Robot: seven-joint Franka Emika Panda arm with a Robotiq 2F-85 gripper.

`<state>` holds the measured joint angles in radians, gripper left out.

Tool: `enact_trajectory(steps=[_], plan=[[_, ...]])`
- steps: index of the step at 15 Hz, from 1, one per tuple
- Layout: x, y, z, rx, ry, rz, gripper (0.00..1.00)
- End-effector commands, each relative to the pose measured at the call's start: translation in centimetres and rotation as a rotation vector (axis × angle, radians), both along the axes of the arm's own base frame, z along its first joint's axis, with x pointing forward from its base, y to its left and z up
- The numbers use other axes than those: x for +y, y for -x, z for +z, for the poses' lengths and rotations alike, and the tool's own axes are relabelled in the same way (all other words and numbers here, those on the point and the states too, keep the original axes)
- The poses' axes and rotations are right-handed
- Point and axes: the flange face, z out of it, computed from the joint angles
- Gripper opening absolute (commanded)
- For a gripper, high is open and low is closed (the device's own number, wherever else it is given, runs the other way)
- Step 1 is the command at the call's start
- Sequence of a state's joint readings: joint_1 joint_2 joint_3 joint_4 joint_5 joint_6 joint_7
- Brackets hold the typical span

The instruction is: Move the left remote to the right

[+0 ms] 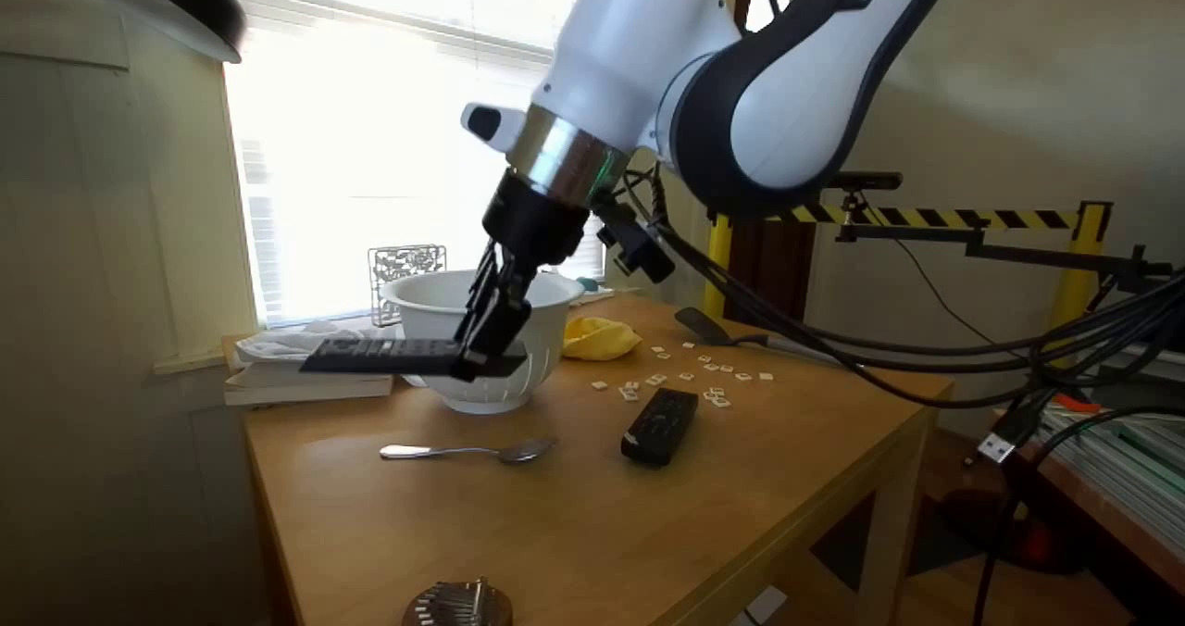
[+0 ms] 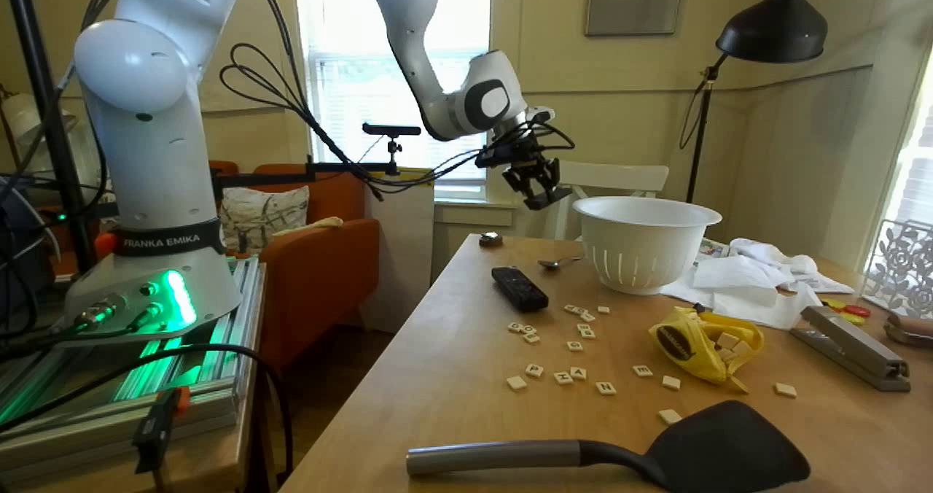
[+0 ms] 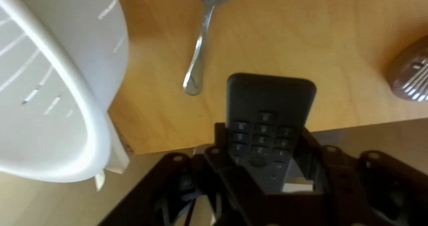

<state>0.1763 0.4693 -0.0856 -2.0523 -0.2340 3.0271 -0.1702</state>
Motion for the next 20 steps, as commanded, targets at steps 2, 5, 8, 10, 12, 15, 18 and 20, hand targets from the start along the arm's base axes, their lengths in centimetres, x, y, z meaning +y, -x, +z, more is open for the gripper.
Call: enact_trajectory(steps=[2, 5, 8, 10, 12, 15, 18, 20], plan=[[-1.3, 1.9, 4.7, -0.023, -0.024, -0.266, 0.25], [-1.8, 2.8, 6.8, -0.027, -0.037, -0.444, 0.25], [-1.2, 4.5, 7.7, -0.006, -0.056, -0.623, 0.25], [-0.4, 6.2, 8.2, 0.016, -0.069, -0.739, 0.25], [0.4, 7.8, 8.7, 0.033, -0.081, -0.855, 0.25], [1.9, 10.1, 8.9, 0.056, -0.084, -1.030, 0.25], [2.5, 12.2, 8.8, 0.059, -0.080, -1.212, 0.25], [1.2, 13.1, 8.9, 0.039, -0.075, -1.330, 0.25]])
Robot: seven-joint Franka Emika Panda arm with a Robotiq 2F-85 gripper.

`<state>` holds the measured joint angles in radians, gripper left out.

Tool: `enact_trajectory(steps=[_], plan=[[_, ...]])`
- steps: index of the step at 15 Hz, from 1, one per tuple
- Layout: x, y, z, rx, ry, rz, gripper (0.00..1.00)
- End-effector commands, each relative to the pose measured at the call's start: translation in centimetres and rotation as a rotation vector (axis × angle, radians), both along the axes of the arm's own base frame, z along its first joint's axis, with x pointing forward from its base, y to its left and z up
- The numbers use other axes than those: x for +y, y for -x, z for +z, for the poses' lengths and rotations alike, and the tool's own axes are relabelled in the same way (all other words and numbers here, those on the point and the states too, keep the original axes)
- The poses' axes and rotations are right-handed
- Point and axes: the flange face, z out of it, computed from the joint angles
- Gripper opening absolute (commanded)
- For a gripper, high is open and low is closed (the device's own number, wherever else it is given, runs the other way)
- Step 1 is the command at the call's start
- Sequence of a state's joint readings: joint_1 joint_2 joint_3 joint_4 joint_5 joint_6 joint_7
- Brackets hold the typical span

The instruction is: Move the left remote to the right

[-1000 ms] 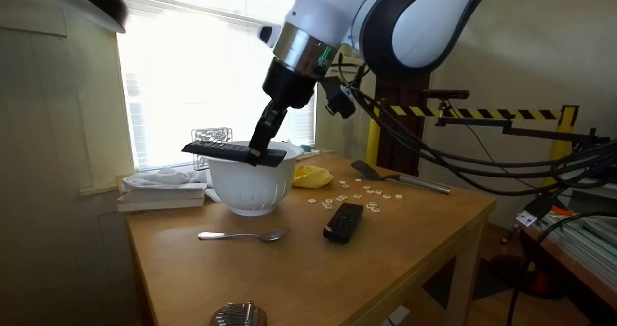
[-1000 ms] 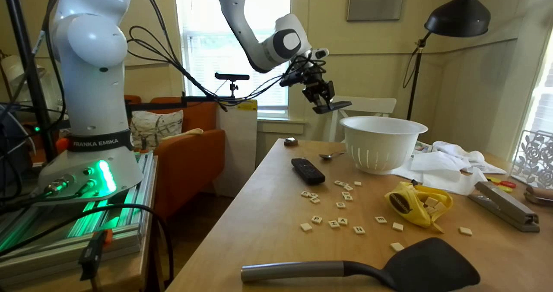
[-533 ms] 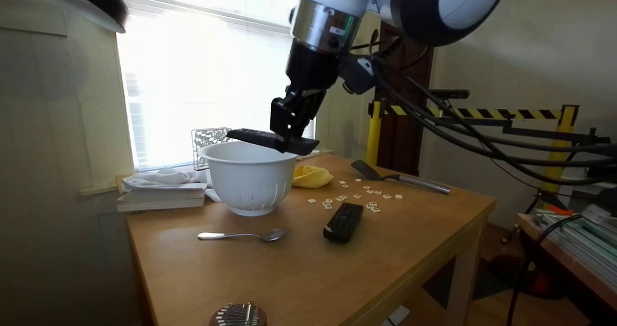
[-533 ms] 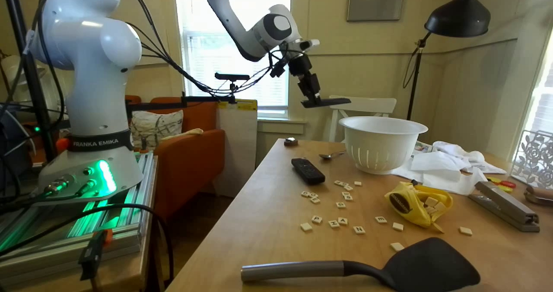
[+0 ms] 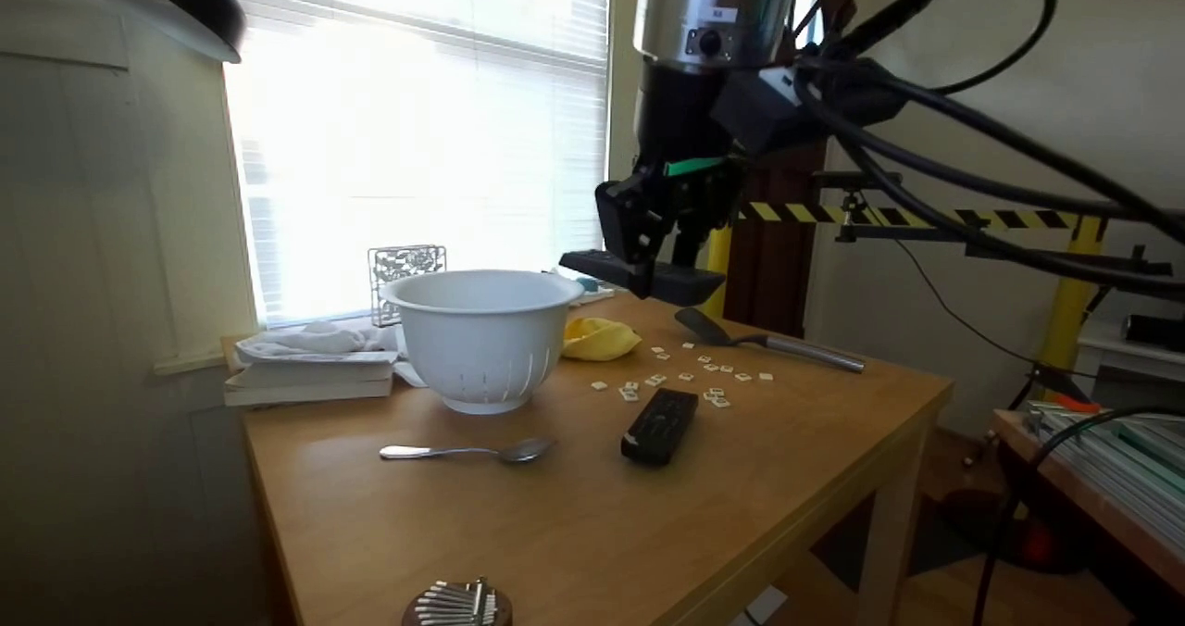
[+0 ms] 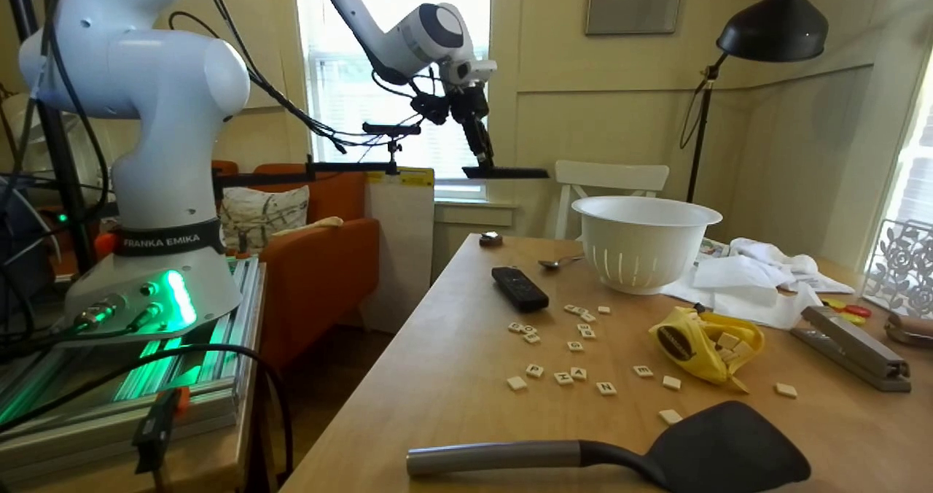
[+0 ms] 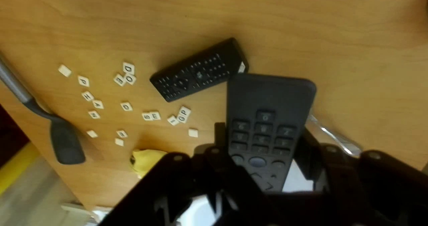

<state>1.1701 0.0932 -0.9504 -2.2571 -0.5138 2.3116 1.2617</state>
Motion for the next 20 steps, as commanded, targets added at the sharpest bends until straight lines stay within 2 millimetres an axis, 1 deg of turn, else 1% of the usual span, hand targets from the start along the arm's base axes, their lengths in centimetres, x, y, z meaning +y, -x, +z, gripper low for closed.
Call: enact_trajectory(steps=[1, 3, 4, 6, 7, 8, 9, 10, 13, 14, 15, 17, 19, 20], plan=[[-2.9, 2.3, 0.4, -0.015, -0.010, -0.201, 0.25], [-6.0, 3.0, -0.8, 0.006, -0.018, -0.320, 0.25], [-7.9, 3.0, -1.7, 0.011, -0.021, -0.378, 0.25], [-12.1, 3.3, -4.5, 0.046, -0.031, -0.492, 0.25], [-9.9, 2.6, -3.1, 0.045, -0.002, -0.399, 0.50], [-11.8, 3.0, -3.8, 0.056, -0.003, -0.438, 0.50], [-13.0, 3.2, -4.3, 0.061, -0.004, -0.460, 0.50], [-13.4, 3.4, -4.5, 0.063, -0.005, -0.469, 0.50], [-12.6, 3.4, -4.6, 0.059, -0.007, -0.466, 0.50], [-12.4, 2.6, -5.1, 0.065, -0.035, -0.561, 0.25], [-12.5, 2.6, -5.5, 0.103, -0.061, -0.623, 0.25], [-13.4, 2.5, -6.3, 0.122, -0.111, -0.714, 0.25], [-14.7, 2.4, -7.7, 0.147, -0.152, -0.805, 0.25], [-15.6, 2.3, -7.9, 0.148, -0.172, -0.852, 0.25]])
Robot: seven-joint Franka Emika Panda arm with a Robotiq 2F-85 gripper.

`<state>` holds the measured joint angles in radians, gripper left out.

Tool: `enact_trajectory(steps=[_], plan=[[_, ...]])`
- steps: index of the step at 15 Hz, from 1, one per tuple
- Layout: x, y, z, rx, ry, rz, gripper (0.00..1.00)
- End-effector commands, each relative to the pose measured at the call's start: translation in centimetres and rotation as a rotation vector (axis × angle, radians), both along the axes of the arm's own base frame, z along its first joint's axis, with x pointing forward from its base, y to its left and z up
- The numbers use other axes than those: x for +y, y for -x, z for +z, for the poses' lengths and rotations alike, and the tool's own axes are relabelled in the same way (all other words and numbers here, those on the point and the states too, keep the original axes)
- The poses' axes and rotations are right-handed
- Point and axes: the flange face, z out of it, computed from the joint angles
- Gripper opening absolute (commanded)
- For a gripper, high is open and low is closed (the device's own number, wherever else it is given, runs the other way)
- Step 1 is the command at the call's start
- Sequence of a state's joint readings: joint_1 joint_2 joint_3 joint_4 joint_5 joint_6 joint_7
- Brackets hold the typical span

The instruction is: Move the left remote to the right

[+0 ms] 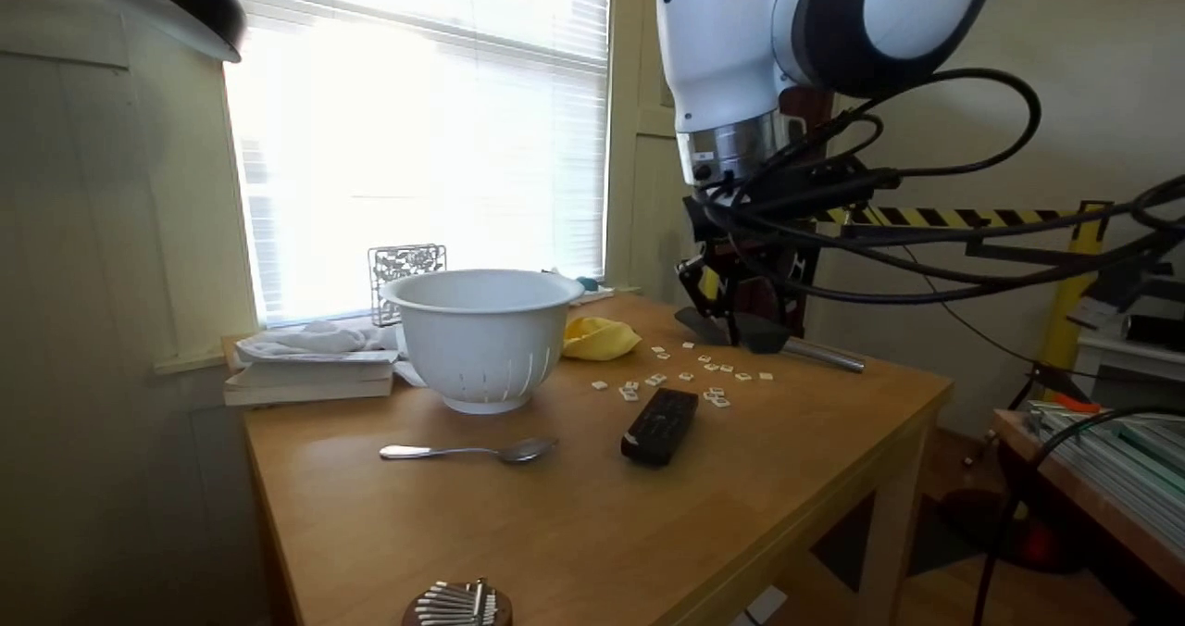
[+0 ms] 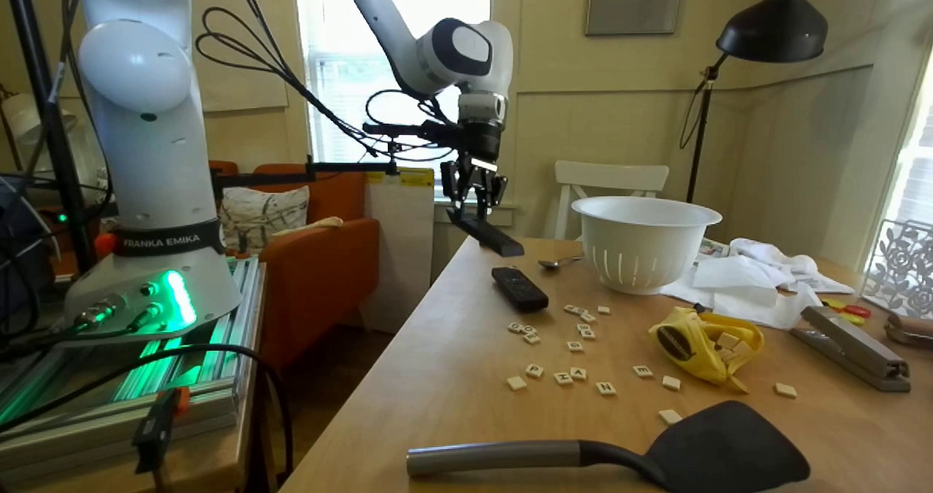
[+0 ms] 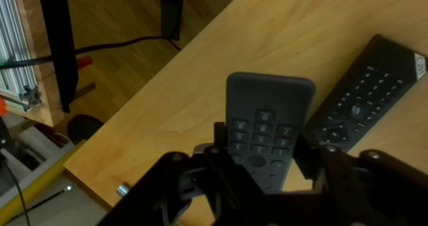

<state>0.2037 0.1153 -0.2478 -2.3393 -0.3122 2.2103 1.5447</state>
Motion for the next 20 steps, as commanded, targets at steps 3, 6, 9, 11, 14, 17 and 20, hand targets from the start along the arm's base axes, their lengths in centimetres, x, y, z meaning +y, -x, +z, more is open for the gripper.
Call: enact_trajectory(steps=[3, 6, 9, 11, 14, 17, 20], plan=[[-4.7, -0.7, -2.9, 0.028, -0.080, -0.284, 0.25], [-7.0, 0.4, -5.6, 0.043, -0.089, -0.436, 0.25], [-8.0, 1.4, -7.9, 0.055, -0.114, -0.585, 0.25], [-8.1, 2.1, -9.2, 0.048, -0.138, -0.680, 0.25], [-8.0, 2.4, -10.4, -0.007, -0.188, -0.777, 0.25], [-8.0, 2.4, -11.0, -0.076, -0.202, -0.800, 0.25], [-7.8, 2.3, -11.2, -0.129, -0.192, -0.752, 0.25]])
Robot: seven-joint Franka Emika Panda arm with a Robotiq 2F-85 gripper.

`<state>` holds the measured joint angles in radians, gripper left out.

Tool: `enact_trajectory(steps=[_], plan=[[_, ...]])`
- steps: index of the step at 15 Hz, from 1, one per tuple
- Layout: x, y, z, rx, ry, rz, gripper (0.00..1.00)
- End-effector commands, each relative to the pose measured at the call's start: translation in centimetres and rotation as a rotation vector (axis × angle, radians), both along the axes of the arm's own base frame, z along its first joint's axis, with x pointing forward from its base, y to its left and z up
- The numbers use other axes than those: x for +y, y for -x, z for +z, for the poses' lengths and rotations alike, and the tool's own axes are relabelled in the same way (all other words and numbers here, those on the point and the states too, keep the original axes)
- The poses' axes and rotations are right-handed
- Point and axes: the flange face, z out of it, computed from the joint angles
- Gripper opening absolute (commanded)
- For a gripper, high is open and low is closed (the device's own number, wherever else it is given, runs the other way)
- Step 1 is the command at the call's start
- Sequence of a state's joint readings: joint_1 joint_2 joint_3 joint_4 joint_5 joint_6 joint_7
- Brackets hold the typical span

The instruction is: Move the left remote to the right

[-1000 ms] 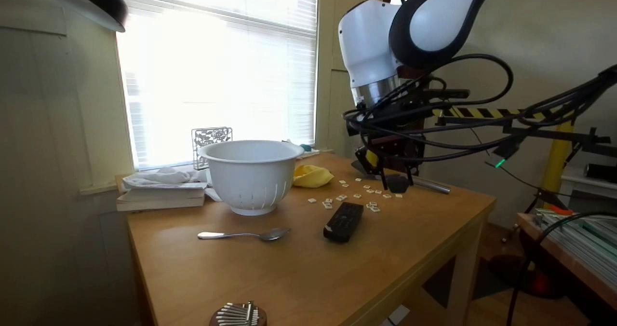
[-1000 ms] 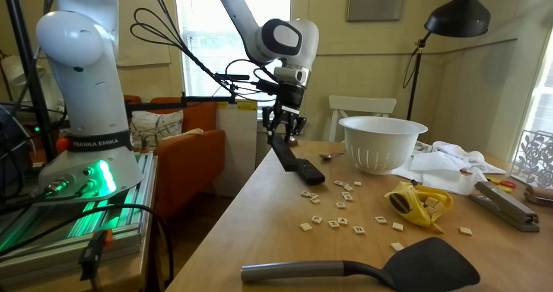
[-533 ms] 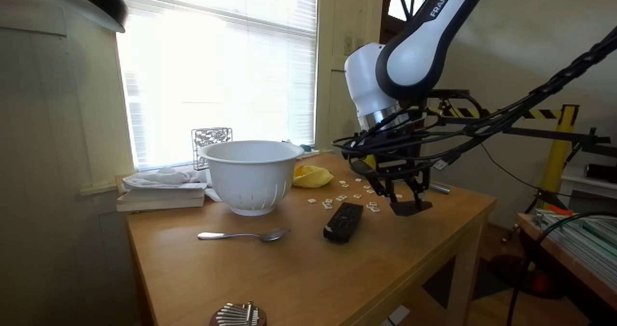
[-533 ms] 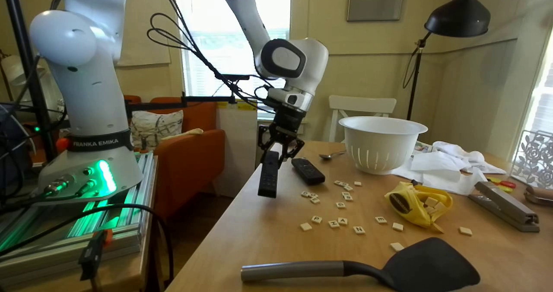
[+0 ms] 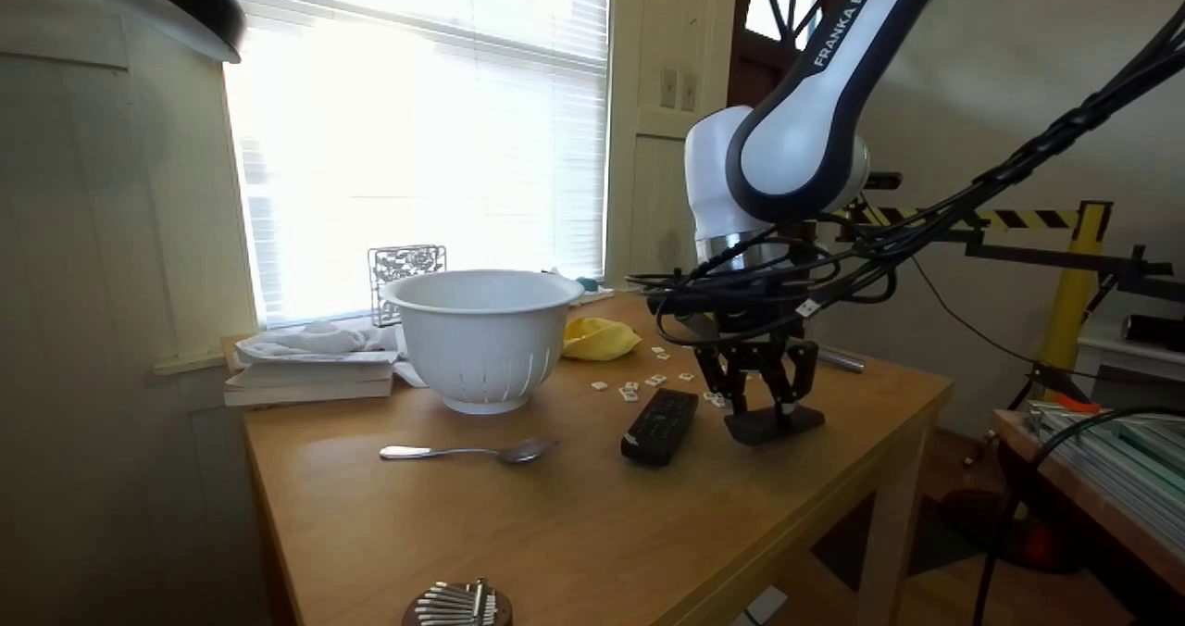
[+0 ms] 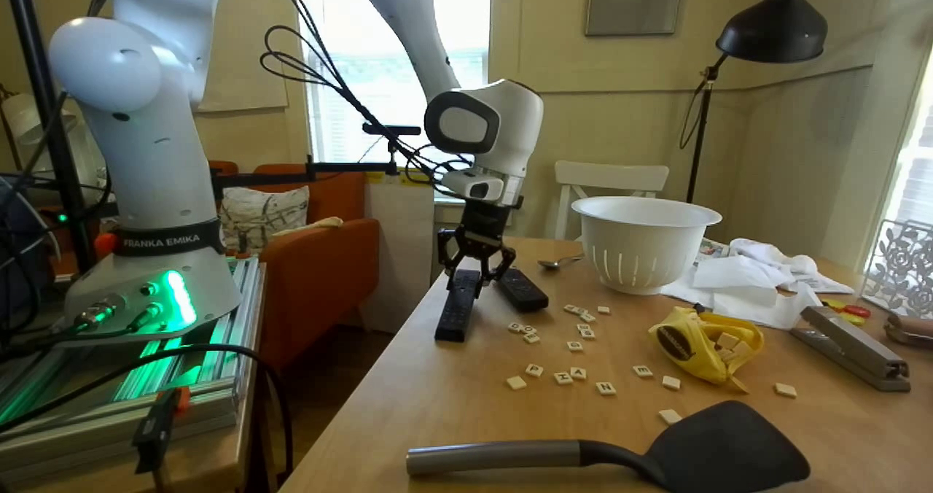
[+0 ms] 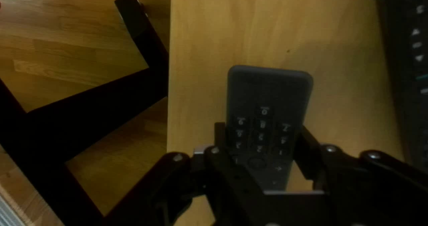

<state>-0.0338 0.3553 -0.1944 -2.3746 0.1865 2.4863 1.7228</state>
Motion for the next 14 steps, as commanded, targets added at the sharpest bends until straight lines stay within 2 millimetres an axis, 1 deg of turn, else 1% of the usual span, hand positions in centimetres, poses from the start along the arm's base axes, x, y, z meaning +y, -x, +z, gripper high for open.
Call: enact_trajectory(steps=[1, 5, 10, 11, 12, 14], plan=[[0.5, 0.1, -0.2, -0.058, 0.018, 0.012, 0.25], [0.8, -0.4, -0.4, -0.067, 0.031, 0.062, 0.25], [-0.5, -2.3, 0.0, -0.063, 0.026, 0.087, 0.25], [-0.9, -2.7, -0.2, -0.068, 0.037, 0.097, 0.75], [-1.2, -3.2, -0.2, -0.069, 0.038, 0.105, 0.77], [-1.9, -4.0, -0.5, -0.070, 0.043, 0.115, 0.89]])
